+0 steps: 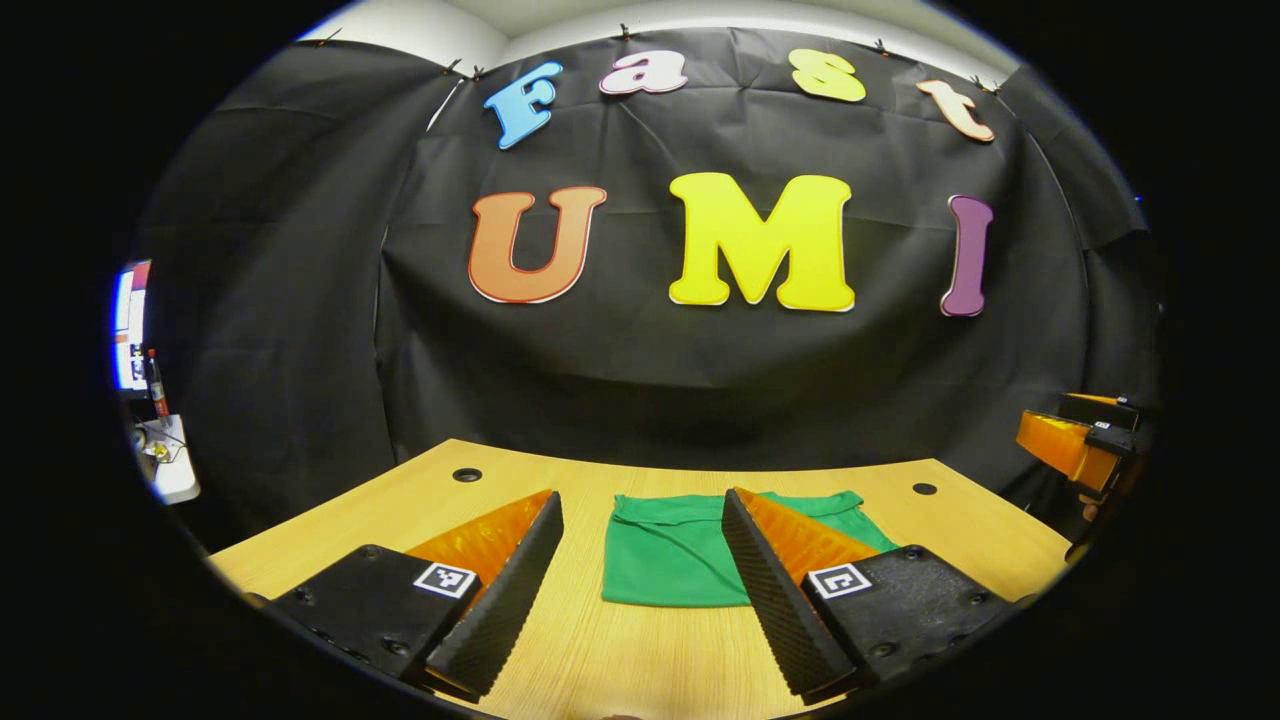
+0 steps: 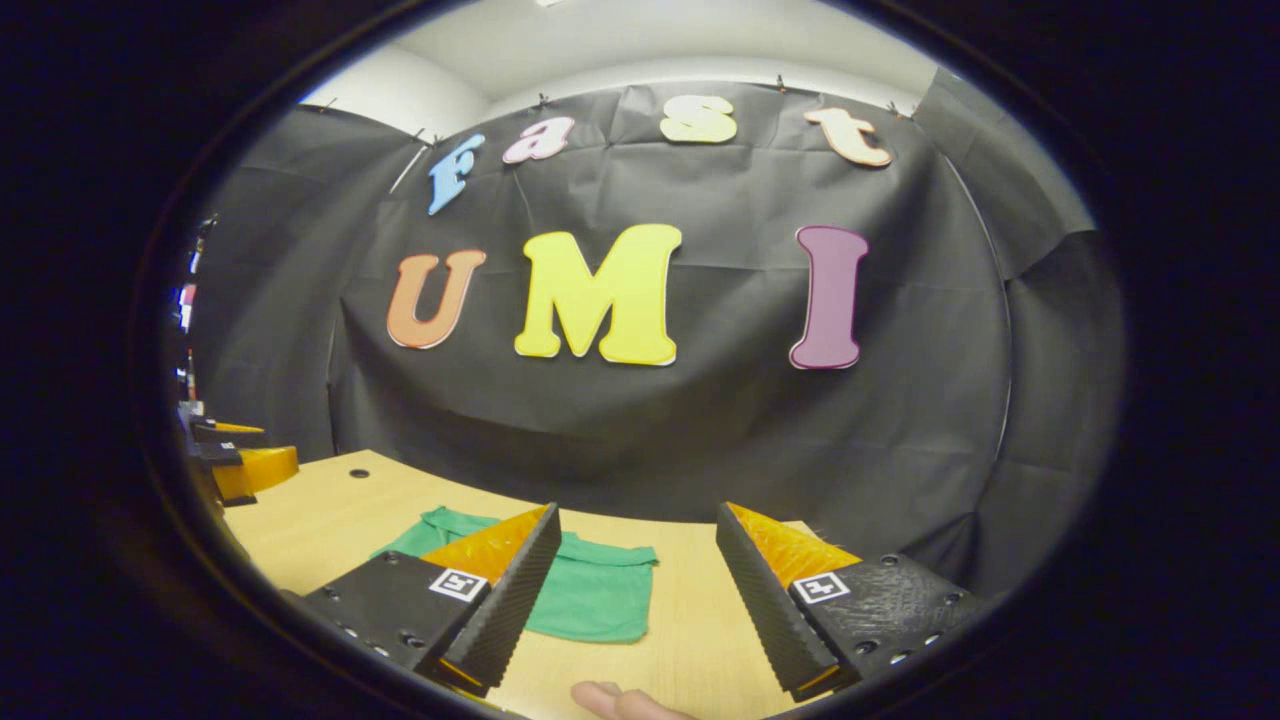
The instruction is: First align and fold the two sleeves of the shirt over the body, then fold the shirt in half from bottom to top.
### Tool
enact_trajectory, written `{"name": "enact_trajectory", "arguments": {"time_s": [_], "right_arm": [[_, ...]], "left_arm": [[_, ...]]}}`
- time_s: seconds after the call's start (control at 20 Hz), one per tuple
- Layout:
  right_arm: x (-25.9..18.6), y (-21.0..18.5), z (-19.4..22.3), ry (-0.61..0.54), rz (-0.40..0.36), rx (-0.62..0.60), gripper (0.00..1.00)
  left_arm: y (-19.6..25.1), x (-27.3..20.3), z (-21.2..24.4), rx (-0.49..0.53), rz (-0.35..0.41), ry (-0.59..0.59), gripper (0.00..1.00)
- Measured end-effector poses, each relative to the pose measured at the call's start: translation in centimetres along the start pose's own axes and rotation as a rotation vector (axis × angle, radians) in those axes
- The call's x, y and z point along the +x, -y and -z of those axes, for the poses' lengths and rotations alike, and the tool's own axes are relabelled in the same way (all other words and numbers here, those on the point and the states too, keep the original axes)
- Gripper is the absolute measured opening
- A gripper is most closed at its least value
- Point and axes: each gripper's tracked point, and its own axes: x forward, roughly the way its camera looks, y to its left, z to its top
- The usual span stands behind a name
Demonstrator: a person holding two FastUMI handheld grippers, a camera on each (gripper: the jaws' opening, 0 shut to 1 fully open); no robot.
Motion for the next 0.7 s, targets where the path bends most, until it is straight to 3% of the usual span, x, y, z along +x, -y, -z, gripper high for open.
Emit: {"name": "enact_trajectory", "arguments": {"time_s": [0.4, 0.6, 0.7], "right_arm": [[-13.5, 0.3, 1.9, 0.018, 0.045, -0.002, 0.96], [-17.4, -1.0, 4.6, -0.03, 0.024, 0.084, 0.96], [-18.3, -0.7, 6.3, -0.081, 0.041, 0.095, 0.96]], "left_arm": [[-0.5, -10.3, 2.3, 0.001, -0.059, 0.001, 0.99], [0.2, -11.8, 3.9, -0.046, -0.027, -0.046, 1.0], [-0.6, -12.0, 3.5, -0.025, -0.049, -0.033, 1.0]]}}
